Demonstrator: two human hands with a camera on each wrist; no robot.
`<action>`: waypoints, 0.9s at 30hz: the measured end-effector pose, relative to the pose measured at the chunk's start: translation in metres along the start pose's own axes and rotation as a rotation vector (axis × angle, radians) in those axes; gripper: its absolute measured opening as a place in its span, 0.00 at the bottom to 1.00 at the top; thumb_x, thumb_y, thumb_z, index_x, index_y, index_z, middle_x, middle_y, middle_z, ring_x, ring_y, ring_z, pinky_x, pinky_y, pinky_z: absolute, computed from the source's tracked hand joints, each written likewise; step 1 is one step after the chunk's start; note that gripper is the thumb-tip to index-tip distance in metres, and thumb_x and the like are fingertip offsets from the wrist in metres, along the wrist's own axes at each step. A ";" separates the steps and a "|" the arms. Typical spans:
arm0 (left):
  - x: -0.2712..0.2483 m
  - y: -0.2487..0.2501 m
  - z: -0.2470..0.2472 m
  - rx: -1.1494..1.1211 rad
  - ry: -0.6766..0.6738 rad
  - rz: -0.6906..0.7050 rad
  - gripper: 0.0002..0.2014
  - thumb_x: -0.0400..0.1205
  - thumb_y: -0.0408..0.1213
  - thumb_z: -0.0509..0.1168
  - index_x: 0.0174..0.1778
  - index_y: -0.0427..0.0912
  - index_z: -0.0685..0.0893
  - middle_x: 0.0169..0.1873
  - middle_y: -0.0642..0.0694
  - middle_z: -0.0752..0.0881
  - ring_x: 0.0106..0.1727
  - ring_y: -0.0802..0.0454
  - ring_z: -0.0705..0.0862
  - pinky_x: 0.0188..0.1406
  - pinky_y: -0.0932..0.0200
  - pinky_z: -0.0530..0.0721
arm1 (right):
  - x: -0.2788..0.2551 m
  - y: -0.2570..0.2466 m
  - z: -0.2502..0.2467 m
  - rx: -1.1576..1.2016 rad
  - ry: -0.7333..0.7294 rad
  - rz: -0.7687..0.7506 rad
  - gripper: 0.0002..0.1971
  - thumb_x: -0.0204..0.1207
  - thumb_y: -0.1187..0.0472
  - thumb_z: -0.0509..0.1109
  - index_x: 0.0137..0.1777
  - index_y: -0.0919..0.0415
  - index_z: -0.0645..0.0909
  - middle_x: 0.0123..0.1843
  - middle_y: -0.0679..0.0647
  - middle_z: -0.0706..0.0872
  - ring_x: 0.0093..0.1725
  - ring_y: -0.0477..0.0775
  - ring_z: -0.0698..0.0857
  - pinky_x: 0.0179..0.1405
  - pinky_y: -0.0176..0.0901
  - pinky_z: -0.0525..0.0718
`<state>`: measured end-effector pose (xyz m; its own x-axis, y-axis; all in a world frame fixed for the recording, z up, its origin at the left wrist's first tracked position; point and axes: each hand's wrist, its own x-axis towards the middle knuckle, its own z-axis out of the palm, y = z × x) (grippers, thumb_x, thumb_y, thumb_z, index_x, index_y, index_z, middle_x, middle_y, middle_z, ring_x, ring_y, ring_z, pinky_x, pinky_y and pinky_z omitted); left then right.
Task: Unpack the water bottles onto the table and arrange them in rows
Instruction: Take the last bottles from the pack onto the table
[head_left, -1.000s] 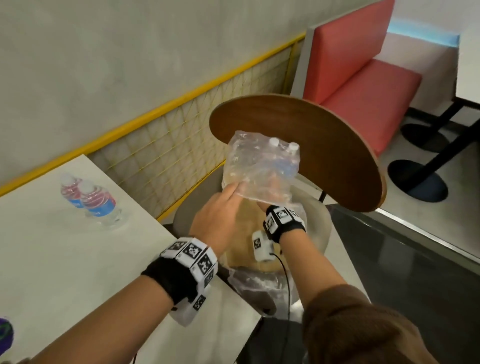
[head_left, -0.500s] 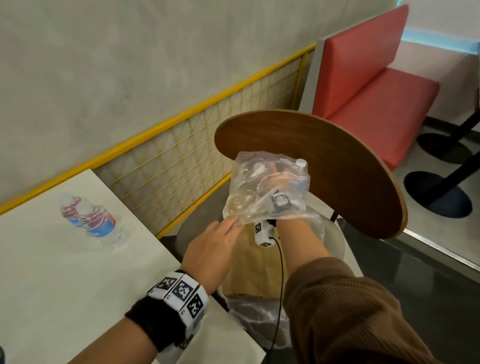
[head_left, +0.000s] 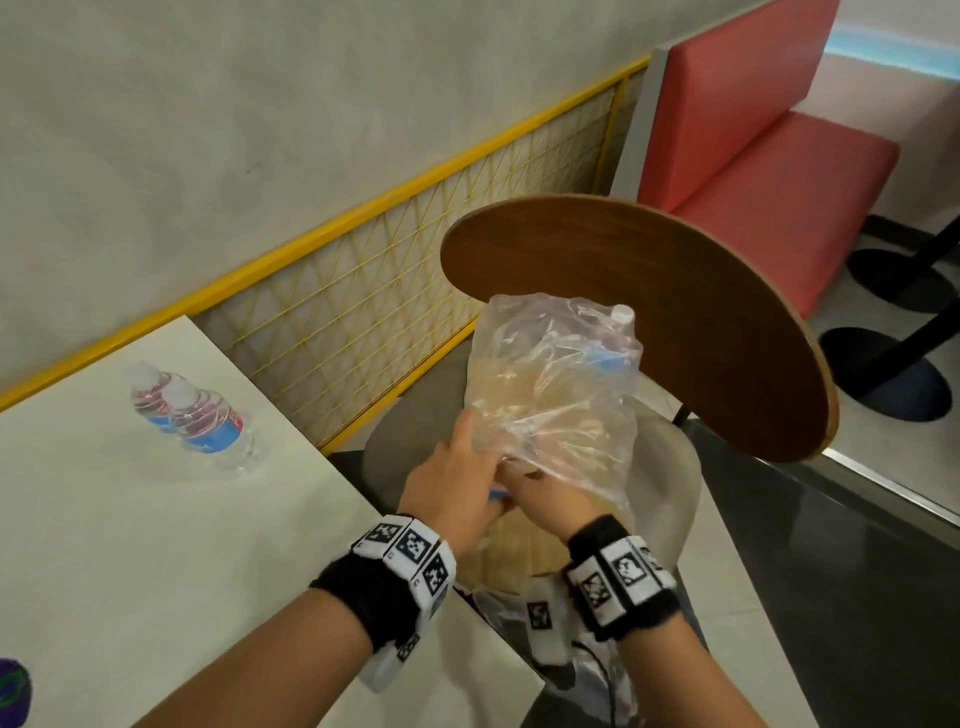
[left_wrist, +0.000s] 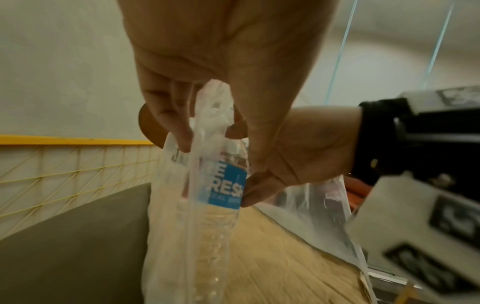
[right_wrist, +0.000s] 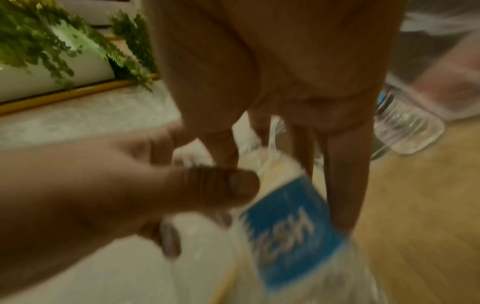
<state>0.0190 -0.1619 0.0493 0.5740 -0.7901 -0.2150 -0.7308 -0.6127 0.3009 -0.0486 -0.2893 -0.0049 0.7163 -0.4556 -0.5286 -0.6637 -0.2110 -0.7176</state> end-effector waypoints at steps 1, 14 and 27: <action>0.003 0.000 0.002 0.003 -0.002 -0.008 0.23 0.78 0.51 0.68 0.68 0.54 0.74 0.80 0.51 0.50 0.65 0.46 0.77 0.55 0.48 0.85 | -0.003 0.000 -0.005 0.023 -0.058 0.011 0.16 0.81 0.54 0.63 0.68 0.52 0.78 0.59 0.47 0.82 0.63 0.51 0.80 0.45 0.27 0.75; 0.016 0.001 0.007 0.049 -0.114 0.017 0.27 0.74 0.49 0.69 0.65 0.43 0.68 0.63 0.46 0.66 0.47 0.46 0.81 0.36 0.54 0.79 | 0.059 -0.031 -0.050 0.009 0.440 0.218 0.26 0.82 0.54 0.63 0.78 0.61 0.64 0.77 0.60 0.70 0.75 0.59 0.71 0.65 0.28 0.74; 0.016 0.003 0.014 0.042 -0.123 0.111 0.27 0.75 0.44 0.70 0.67 0.42 0.67 0.68 0.43 0.64 0.57 0.40 0.79 0.46 0.49 0.80 | 0.062 -0.031 -0.064 -0.179 0.469 0.220 0.25 0.85 0.53 0.53 0.80 0.61 0.57 0.80 0.63 0.63 0.72 0.59 0.70 0.63 0.40 0.81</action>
<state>0.0203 -0.1766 0.0336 0.4413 -0.8475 -0.2950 -0.8034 -0.5196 0.2908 0.0029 -0.3663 0.0136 0.4105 -0.8336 -0.3695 -0.8426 -0.1920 -0.5031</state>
